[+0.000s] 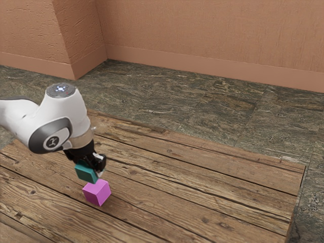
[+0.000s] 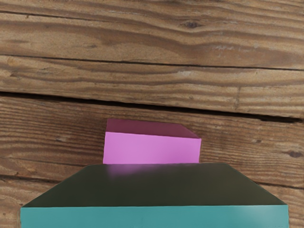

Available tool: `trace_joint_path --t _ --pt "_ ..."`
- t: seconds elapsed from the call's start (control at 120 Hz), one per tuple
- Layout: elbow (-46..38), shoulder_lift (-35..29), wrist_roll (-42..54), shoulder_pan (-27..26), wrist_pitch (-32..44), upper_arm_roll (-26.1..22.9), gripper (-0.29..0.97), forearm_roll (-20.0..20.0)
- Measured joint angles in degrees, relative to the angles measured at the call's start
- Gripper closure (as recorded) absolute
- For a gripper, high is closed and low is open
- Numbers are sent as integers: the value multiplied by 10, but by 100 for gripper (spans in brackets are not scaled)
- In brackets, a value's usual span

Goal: Pick up the blue block with one arm, and put the blue block on the pink block with one arm

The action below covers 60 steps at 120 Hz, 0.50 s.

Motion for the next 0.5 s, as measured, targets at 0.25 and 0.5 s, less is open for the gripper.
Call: trace_joint_path --t 0.25,0.5 --pt "-17 -5 5 0 9 1 32 6" --pt "-18 13 7 0 28 3 32 8"
